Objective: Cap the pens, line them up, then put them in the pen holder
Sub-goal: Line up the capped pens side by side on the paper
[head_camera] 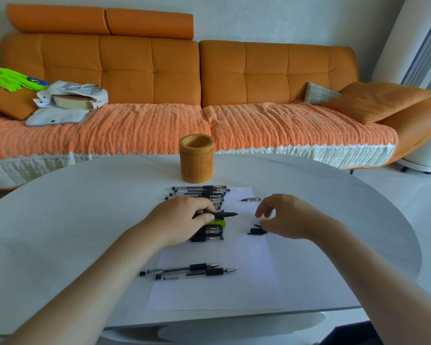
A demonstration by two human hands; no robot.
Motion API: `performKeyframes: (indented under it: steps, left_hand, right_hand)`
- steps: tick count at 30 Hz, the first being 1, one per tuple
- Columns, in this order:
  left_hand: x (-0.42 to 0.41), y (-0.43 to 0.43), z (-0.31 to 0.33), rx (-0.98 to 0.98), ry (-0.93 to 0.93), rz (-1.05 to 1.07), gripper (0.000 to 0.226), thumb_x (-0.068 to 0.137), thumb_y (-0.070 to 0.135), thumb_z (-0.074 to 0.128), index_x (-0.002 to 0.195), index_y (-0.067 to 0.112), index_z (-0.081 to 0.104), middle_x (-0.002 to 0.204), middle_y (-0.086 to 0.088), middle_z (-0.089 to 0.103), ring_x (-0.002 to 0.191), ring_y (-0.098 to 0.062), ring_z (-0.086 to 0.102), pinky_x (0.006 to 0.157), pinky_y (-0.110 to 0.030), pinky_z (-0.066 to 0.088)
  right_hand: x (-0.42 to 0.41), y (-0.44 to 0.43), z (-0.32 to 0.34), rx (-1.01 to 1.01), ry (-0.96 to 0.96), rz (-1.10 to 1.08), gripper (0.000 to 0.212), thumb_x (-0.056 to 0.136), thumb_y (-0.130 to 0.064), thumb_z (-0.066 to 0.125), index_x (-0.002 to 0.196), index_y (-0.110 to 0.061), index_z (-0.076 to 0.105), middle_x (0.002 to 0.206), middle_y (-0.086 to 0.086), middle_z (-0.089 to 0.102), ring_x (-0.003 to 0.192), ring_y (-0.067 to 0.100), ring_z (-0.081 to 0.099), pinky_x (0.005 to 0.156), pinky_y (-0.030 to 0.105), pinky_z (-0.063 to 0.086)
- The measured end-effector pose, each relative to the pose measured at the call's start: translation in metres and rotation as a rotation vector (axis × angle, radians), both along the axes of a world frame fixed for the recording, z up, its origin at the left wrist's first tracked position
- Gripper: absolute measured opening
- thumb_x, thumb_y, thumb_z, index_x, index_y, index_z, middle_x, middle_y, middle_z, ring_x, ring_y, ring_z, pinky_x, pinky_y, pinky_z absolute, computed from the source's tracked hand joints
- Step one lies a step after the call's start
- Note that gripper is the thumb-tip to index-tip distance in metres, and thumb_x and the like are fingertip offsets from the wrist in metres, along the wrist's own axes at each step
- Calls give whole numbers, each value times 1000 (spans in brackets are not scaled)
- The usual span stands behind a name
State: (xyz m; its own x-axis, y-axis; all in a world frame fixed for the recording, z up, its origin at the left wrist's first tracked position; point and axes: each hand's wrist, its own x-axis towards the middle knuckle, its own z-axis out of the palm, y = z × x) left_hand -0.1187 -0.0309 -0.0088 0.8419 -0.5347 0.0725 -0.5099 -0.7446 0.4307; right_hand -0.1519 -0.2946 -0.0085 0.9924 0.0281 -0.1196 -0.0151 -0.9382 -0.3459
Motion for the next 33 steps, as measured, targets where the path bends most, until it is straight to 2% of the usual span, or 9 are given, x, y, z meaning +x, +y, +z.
performKeyframes:
  steps: [4,6,8,10,14,18,23,27,33]
  left_hand:
    - [-3,-7,0,40,-17,0,14,95,45,51,104,42,60,87,18,60,85,-7,57,71,-29,46]
    - [-9,-10,3,45,22,-22,18,88,56,54,101,43,57,87,18,61,85,-7,59,71,-29,47]
    - [-19,-12,6,83,119,-86,45,70,71,65,105,46,54,85,21,57,82,-1,56,67,-26,44]
    - [-28,-12,6,202,134,-150,73,52,78,72,115,49,47,95,27,53,90,2,54,74,-25,46]
    - [-32,-3,2,260,104,-149,86,46,77,75,121,49,44,112,29,53,101,3,53,87,-26,48]
    - [-30,5,3,208,55,-80,77,56,75,73,122,47,45,114,29,52,96,7,53,81,-23,47]
    - [-25,10,3,154,17,-18,49,72,69,65,112,47,48,92,26,53,86,8,52,71,-21,43]
    - [-17,13,-2,100,-15,25,18,94,54,47,106,42,53,100,19,59,89,-5,56,79,-31,48]
    - [-10,19,-5,97,-41,47,16,97,48,44,102,41,57,87,16,60,80,-6,57,68,-30,46]
  right_hand:
    - [-3,1,-5,12,-20,-29,19,83,-29,57,93,-40,69,98,-18,63,88,6,61,77,24,52]
    - [-4,2,-7,-6,-47,-38,21,85,-28,57,97,-39,69,100,-18,64,92,8,60,74,22,47]
    - [-4,4,-7,-32,-67,-24,23,86,-30,57,104,-39,68,102,-18,64,93,8,58,73,23,45]
    - [-6,4,-5,-30,-71,14,24,84,-35,58,106,-40,66,103,-18,62,91,7,58,72,23,45]
    - [-8,5,-3,-44,-79,112,18,79,-40,64,96,-43,67,101,-17,58,87,4,57,73,24,50]
    - [-7,10,-4,-31,-105,136,15,80,-37,63,91,-42,72,100,-18,57,87,2,56,72,22,49]
    - [-7,18,-4,-39,-94,160,11,80,-43,69,91,-40,72,105,-18,56,91,6,55,78,29,50]
    - [-7,26,-2,125,-145,146,5,86,-39,68,91,-38,69,95,-23,64,69,-7,55,66,19,42]
    - [-8,39,3,369,-209,145,5,87,-28,71,92,-30,72,83,-19,64,54,-5,51,50,8,38]
